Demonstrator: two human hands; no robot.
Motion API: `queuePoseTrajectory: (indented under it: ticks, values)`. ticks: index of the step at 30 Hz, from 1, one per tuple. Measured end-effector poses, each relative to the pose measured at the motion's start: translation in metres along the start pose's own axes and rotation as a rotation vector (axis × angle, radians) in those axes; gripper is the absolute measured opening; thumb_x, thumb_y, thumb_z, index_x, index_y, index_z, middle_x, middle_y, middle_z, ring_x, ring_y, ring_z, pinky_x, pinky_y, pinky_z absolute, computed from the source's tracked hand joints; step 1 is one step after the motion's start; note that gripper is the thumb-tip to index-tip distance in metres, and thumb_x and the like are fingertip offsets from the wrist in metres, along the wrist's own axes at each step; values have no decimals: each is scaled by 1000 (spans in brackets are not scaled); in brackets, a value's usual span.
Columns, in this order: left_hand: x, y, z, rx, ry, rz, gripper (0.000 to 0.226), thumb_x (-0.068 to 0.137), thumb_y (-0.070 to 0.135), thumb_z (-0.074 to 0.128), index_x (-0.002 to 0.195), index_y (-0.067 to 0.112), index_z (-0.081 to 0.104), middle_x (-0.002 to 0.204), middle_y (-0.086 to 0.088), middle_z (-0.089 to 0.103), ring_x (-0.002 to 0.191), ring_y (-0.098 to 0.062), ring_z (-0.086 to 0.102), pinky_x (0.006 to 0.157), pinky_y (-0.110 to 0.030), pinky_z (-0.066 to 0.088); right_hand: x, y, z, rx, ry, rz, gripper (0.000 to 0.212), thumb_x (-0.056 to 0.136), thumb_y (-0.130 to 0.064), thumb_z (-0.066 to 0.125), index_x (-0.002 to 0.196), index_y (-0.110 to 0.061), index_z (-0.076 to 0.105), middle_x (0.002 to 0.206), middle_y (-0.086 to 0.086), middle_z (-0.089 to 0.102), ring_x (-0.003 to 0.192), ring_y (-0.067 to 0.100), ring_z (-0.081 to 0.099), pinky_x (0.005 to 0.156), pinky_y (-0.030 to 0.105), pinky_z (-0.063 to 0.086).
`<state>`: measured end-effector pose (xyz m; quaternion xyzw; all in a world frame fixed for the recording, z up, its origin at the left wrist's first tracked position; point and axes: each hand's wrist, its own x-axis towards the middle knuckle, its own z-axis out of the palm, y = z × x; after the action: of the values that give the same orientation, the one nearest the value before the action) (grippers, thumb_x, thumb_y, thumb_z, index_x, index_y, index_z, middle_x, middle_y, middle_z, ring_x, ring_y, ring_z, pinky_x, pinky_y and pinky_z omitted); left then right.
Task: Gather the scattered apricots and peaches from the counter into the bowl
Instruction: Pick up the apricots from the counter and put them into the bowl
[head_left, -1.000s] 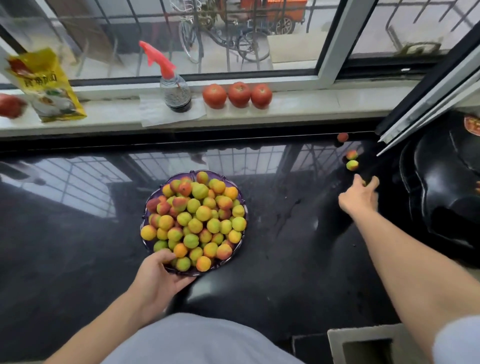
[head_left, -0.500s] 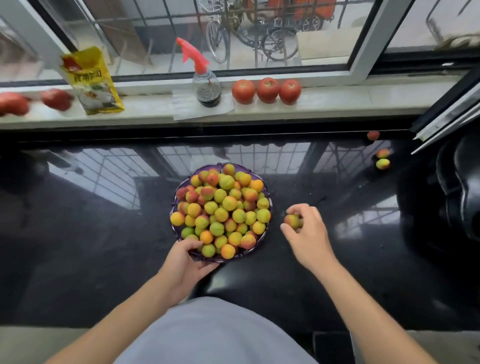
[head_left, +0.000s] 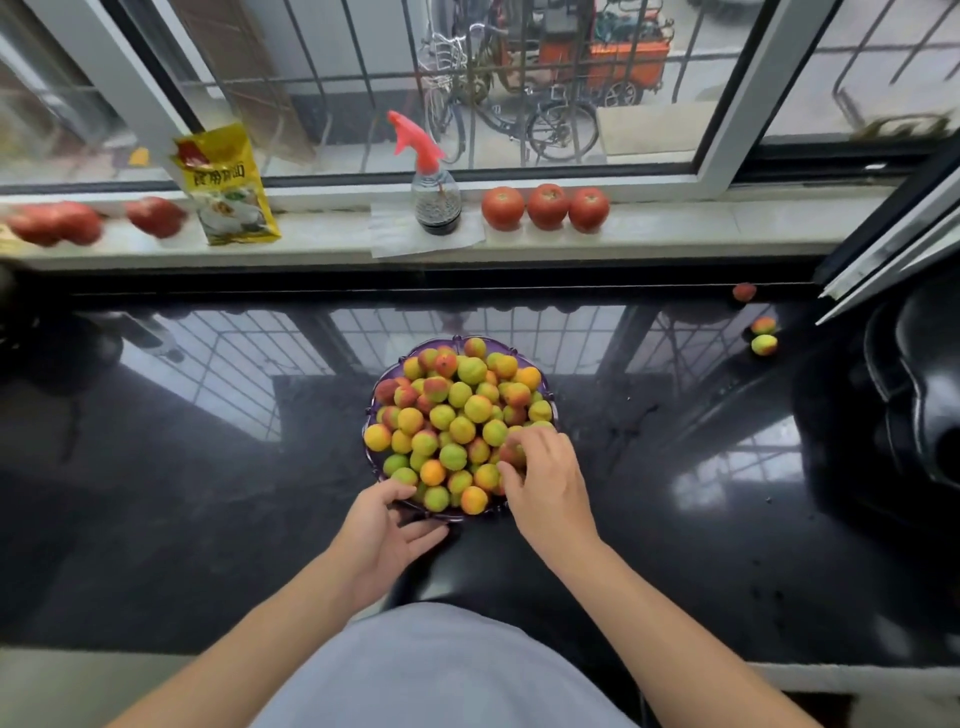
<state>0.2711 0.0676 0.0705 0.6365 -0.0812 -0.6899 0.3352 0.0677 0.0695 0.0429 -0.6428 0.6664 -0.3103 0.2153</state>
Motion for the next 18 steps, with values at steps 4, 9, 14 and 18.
queuePoseTrajectory:
  ticks: [4,9,14,18]
  values:
    - [1,0,-1,29,3,7,46,96,10,50,142,13,53,134,-23,67,113,-43,72,99,-51,56,-2,4,-2,28,0,3,13,90,-15,68,97,-23,61,105,-12,55,100,10,48,90,24,45]
    - [5,0,5,42,31,32,50,95,7,52,144,17,48,137,-19,65,112,-40,74,90,-51,60,-4,17,-11,164,147,70,11,92,-13,65,102,-19,65,108,-11,55,103,9,53,91,20,44]
    - [16,9,14,19,47,32,46,92,12,48,136,12,61,132,-18,71,122,-42,67,106,-61,52,1,75,-30,146,228,379,19,93,-6,56,104,-21,63,108,-11,51,92,10,58,85,39,52]
    - [18,10,22,-15,37,35,45,92,13,43,130,14,66,128,-17,74,123,-43,66,109,-66,48,42,129,-62,-65,135,491,28,95,-10,52,120,-20,58,129,-3,42,116,22,51,93,38,46]
